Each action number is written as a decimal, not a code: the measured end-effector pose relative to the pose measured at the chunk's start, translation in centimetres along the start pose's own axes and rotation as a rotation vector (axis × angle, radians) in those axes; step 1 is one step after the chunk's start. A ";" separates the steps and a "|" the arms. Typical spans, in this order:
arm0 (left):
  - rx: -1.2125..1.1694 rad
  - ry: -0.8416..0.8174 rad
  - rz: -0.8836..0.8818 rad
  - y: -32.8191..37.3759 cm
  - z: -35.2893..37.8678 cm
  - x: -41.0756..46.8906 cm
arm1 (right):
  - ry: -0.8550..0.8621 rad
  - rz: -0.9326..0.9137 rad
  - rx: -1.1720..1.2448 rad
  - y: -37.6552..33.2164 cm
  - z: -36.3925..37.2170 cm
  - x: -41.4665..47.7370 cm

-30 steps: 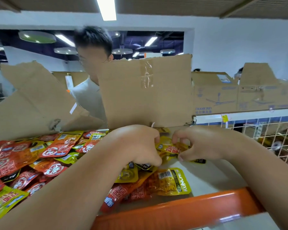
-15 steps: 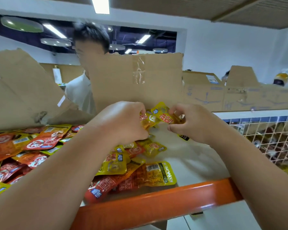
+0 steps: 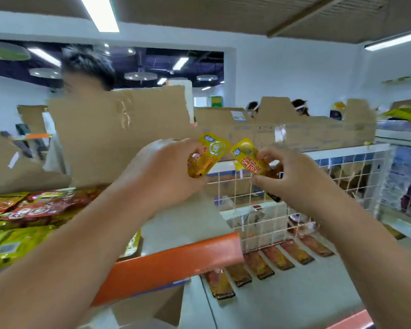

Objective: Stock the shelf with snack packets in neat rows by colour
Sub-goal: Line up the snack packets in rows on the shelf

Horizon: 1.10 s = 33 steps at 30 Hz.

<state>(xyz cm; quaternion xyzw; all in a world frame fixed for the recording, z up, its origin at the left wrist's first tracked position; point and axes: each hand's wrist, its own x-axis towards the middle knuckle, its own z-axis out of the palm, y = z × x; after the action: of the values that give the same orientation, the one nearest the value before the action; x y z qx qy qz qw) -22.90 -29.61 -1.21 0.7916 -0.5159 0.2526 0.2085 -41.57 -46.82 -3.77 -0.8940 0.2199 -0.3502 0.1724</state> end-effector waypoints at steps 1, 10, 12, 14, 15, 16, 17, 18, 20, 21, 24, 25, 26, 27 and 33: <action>-0.023 -0.010 0.018 2.1 0.8 0.4 | 0.009 0.017 -0.003 1.6 -1.3 -0.9; -0.287 -0.095 0.085 22.6 11.9 1.7 | 0.036 0.186 -0.120 18.1 -12.6 -10.7; -0.369 -0.135 0.071 26.1 15.0 1.1 | 0.035 0.235 -0.114 21.4 -14.4 -13.0; -0.415 -0.184 0.049 29.2 18.3 0.6 | 0.021 0.281 -0.119 24.3 -15.9 -14.9; -0.437 -0.200 0.038 30.6 19.6 0.5 | 0.016 0.300 -0.130 25.6 -16.6 -15.7; -0.470 -0.218 0.027 31.8 21.1 0.4 | 0.015 0.317 -0.137 26.8 -17.2 -16.5; -0.505 -0.237 0.013 32.8 22.4 0.4 | 0.014 0.336 -0.136 27.9 -17.7 -17.1; -0.529 -0.253 0.003 33.7 23.5 0.4 | 0.015 0.352 -0.136 29.0 -18.1 -17.7; -0.543 -0.256 0.006 34.9 25.8 0.4 | 0.014 0.392 -0.144 31.1 -18.4 -18.5; -0.542 -0.257 0.004 35.3 26.8 0.3 | 0.013 0.417 -0.142 32.1 -18.3 -18.8; -0.510 -0.226 0.004 36.0 29.0 0.4 | 0.002 0.451 -0.131 34.9 -17.2 -19.0; -0.495 -0.204 0.014 36.0 29.7 0.6 | -0.006 0.458 -0.132 35.8 -16.7 -18.8; -0.493 -0.192 0.020 35.9 30.7 0.8 | -0.018 0.466 -0.133 36.7 -16.1 -18.5; -0.504 -0.184 0.020 35.8 31.4 1.0 | -0.029 0.479 -0.134 37.4 -15.5 -18.2; -0.540 -0.194 -0.025 34.7 37.7 2.8 | -0.048 0.536 -0.139 43.3 -11.5 -15.4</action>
<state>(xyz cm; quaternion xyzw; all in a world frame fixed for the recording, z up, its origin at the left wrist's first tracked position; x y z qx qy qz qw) -46.95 -67.09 -26.66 0.7342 -0.5721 0.0265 0.3646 -71.51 -77.25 -24.28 -0.8215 0.4680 -0.2550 0.2026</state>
